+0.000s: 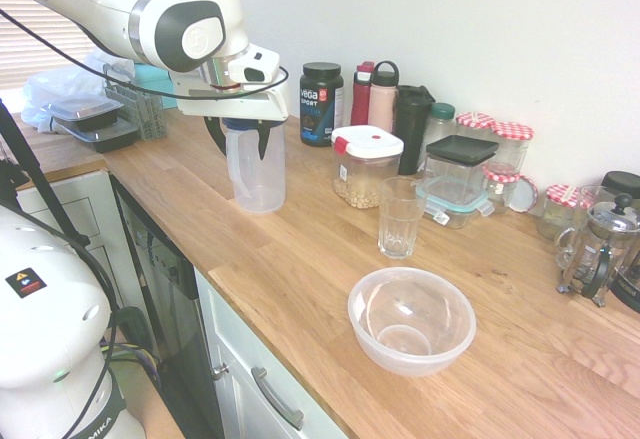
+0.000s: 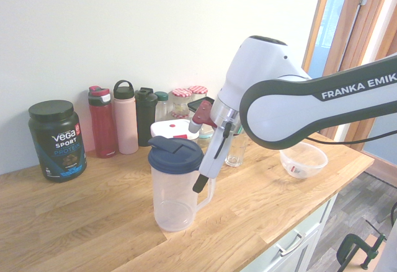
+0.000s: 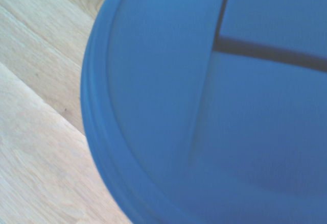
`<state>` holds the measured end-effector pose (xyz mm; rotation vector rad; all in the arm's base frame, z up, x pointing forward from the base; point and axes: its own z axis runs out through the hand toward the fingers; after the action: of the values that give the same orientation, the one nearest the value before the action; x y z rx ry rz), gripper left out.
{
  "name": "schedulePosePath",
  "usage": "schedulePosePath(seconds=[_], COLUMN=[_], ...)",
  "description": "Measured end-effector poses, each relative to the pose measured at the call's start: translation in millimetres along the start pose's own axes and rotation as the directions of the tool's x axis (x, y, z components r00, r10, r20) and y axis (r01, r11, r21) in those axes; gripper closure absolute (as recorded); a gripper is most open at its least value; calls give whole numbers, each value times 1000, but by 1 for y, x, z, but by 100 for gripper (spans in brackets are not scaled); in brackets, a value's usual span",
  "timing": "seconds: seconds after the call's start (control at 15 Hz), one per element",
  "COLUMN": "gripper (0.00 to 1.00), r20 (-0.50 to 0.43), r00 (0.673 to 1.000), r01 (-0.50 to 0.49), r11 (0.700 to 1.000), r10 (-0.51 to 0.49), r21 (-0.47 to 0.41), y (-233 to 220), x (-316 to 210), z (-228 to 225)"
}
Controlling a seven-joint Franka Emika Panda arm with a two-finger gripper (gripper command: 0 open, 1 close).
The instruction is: Pour me some water
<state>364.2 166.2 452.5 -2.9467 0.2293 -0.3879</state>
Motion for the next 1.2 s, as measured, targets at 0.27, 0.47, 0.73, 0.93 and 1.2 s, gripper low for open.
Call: schedulePosePath(seconds=[0.27, 0.47, 0.73, 0.93, 1.2], gripper=[100, 100, 100, 100, 100], r20=[6, 5, 9, 9, 15], r00=[1000, 1000, 1000, 1000, 1000], r01=[-1, -1, -4, -7, -15], r11=[1000, 1000, 1000, 1000, 1000], r10=[1, 1, 4, 7, 15], r21=[-8, -10, -15, -17, -18], y=[-2, -2, 0, 2, 13], x=[-1, -1, -1, -3, -9], z=[4, 4, 5, 4, -18])
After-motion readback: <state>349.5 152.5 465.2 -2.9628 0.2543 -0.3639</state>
